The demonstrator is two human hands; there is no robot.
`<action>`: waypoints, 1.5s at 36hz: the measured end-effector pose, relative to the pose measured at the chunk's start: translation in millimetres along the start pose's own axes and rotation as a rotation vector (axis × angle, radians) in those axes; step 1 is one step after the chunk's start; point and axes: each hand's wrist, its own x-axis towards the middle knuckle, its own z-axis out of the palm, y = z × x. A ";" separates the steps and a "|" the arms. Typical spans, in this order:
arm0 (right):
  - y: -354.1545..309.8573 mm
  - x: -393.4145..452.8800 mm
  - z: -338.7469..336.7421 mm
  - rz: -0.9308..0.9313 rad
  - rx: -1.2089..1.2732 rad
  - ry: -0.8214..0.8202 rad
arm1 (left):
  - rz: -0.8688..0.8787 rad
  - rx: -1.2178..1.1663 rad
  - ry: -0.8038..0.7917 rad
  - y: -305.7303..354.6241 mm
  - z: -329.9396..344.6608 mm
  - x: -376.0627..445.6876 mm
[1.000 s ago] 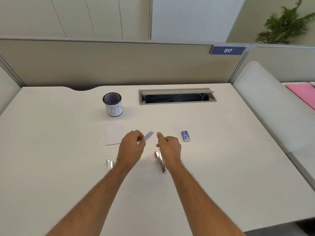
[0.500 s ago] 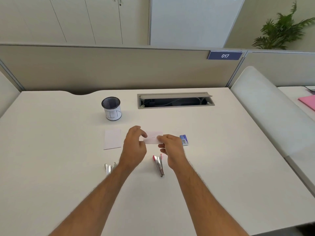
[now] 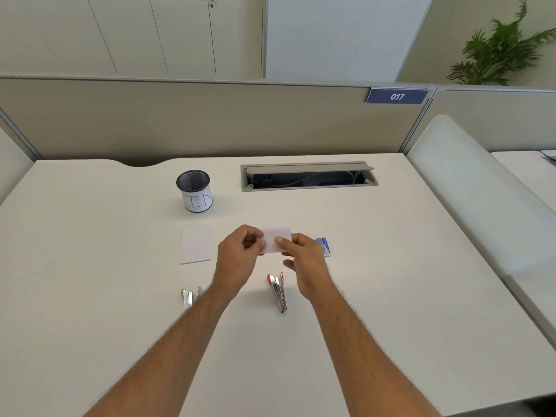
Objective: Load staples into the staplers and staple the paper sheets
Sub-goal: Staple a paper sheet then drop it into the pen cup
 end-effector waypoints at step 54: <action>-34.0 65.4 114.1 -0.249 -0.067 0.143 | -0.245 -0.073 0.317 -31.7 -108.9 59.6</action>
